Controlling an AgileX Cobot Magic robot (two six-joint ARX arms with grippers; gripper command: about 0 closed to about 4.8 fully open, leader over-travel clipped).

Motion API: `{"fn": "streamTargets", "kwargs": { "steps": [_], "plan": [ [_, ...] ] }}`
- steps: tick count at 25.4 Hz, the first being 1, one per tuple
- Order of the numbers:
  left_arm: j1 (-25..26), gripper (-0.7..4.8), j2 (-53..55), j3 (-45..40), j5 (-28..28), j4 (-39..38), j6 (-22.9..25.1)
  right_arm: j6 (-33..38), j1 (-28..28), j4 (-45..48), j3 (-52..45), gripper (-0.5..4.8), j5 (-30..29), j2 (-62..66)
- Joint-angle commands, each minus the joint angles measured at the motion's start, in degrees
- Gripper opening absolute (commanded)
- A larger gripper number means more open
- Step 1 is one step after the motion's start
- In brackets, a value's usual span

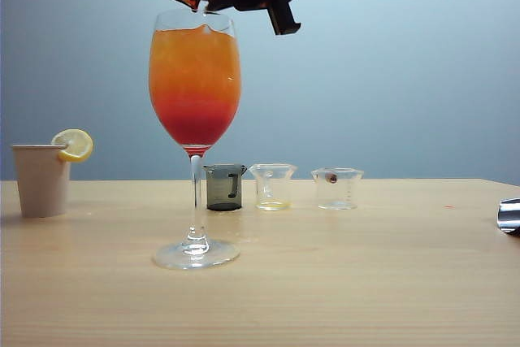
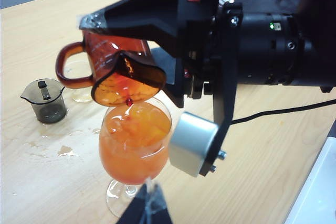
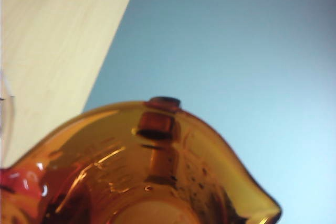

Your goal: Pick up the fourth measuring cup from the left, pour the grenadine inside into the goblet, and finally put the measuring cup back in its original place.

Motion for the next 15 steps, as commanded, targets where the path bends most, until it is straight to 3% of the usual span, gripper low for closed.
{"fn": "streamTargets", "kwargs": {
  "steps": [1, 15],
  "plan": [
    [0.0, -0.06, -0.04, 0.33, 0.39, 0.74, 0.04, 2.38, 0.0, -0.63, 0.35, 0.09, 1.29, -0.39],
    [0.0, -0.06, -0.04, 0.33, 0.39, 1.2, 0.02, 8.13, -0.22, 0.24, 0.37, 0.08, 2.64, -0.42]
  ]
}}
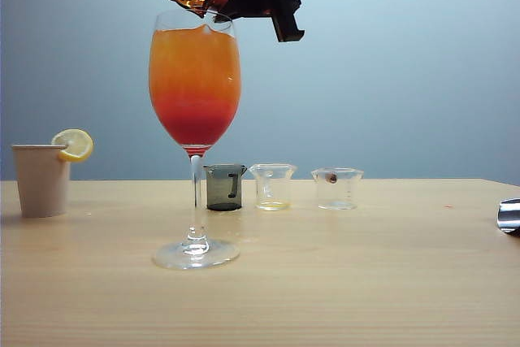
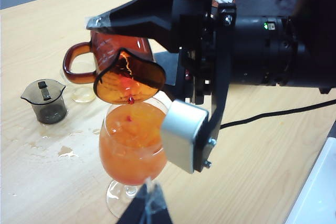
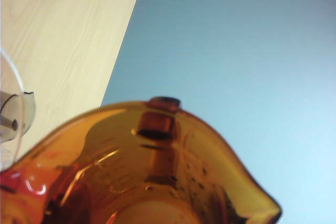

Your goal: Pick up the fourth measuring cup from the left, pour the grenadine inside into the goblet, and finally put the measuring cup back in its original place.

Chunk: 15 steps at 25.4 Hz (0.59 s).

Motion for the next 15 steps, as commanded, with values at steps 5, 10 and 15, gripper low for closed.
{"fn": "streamTargets", "kwargs": {
  "steps": [5, 10, 15],
  "plan": [
    [0.0, -0.06, -0.04, 0.33, 0.42, 1.16, 0.0, 13.2, -0.13, 1.79, 0.39, 0.08, 1.77, -0.39],
    [0.0, -0.06, -0.04, 0.33, 0.42, 1.16, 0.0, 32.7, -2.36, 1.6, 0.39, 0.0, 2.67, -1.7],
    [0.0, -0.06, -0.04, 0.33, 0.42, 1.16, 0.0, 44.5, -6.16, 1.6, 0.39, 0.0, 2.67, -3.87]
  ]
}}
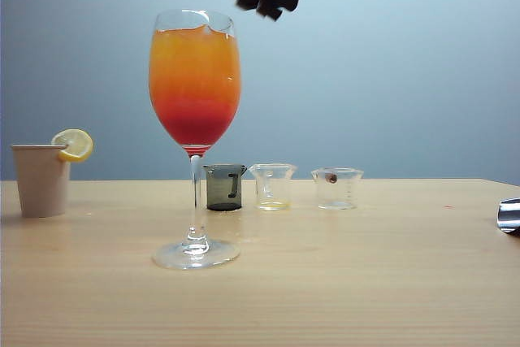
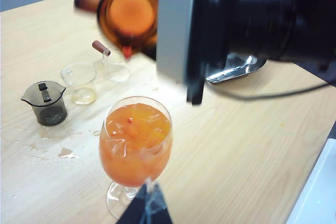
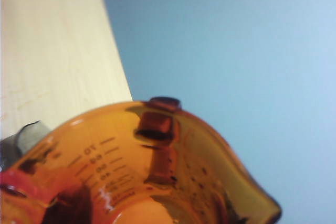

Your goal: Pick up the fourth measuring cup from the left, pour the grenadine inside into the goblet, and finally put the measuring cup back in its original place.

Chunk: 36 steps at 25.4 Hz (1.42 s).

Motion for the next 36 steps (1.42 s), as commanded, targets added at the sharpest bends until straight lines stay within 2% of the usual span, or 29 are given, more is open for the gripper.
{"fn": "streamTargets", "kwargs": {
  "steps": [1, 4, 6, 8, 13, 20, 25, 30, 36],
  "plan": [
    [0.0, -0.06, -0.04, 0.33, 0.39, 0.96, 0.0, 10.4, -2.67, 1.29, 0.39, 0.0, 0.15, -1.9],
    [0.0, -0.06, -0.04, 0.33, 0.37, 0.98, 0.0, 17.81, -5.64, 1.33, 0.39, 0.0, 0.13, -3.37],
    [0.0, -0.06, -0.04, 0.33, 0.37, 0.98, 0.0, 27.61, -10.21, 1.27, 0.39, 0.0, 0.13, -5.14],
    [0.0, -0.06, -0.04, 0.33, 0.37, 0.96, 0.0, 32.98, -13.84, 1.44, 0.39, 0.0, 0.07, -5.77],
    [0.0, -0.06, -0.04, 0.33, 0.35, 1.01, 0.0, 38.69, -19.12, 1.29, 0.33, 0.0, -1.79, -5.62],
    [0.0, -0.06, -0.04, 0.33, 0.35, 1.03, 0.0, 42.23, -24.92, 5.9, -3.43, 0.0, -2.91, -5.57],
    [0.0, -0.06, -0.04, 0.33, 0.28, 1.18, 0.0, 45.83, -30.16, 10.82, -8.79, 0.0, -6.05, -3.69],
    [0.0, -0.06, -0.04, 0.33, 0.0, 1.22, 0.0, 46.99, -33.38, 14.34, -10.47, 0.0, -8.76, 1.46],
    [0.0, -0.06, -0.04, 0.33, 0.02, 1.22, 0.0, 48.78, -34.34, 24.74, -10.45, 0.0, -9.11, 11.43]
  ]
}}
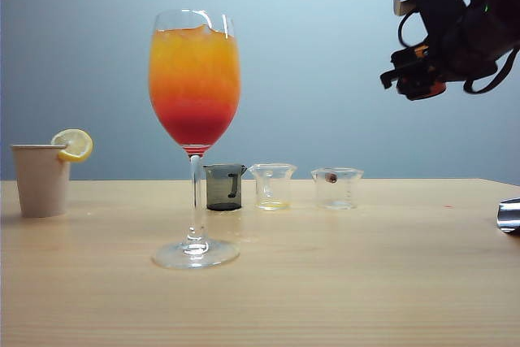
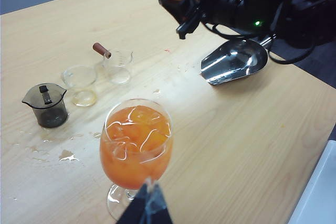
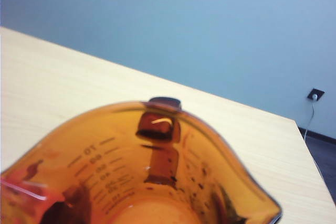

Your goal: Pick up the fourth measuring cup from the left, pour the grenadine inside into the goblet, and finally put the measuring cup back in its original place.

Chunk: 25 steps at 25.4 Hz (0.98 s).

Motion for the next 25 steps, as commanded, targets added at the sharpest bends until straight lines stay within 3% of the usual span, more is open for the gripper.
{"fn": "streamTargets", "kwargs": {
  "steps": [1, 18, 25],
  "plan": [
    [0.0, -0.06, -0.04, 0.33, 0.09, 0.81, 0.0, 2.78, -0.44, 5.88, 0.33, 0.0, -0.15, 2.73],
    [0.0, -0.06, -0.04, 0.33, 0.07, 0.83, 0.0, 7.76, -5.01, 16.17, 0.46, 0.0, -1.77, 15.04],
    [0.0, -0.06, 0.02, 0.33, 0.07, 1.81, -0.02, 8.31, -5.53, 17.77, 1.2, 0.0, -5.55, 18.18]
  ]
}}
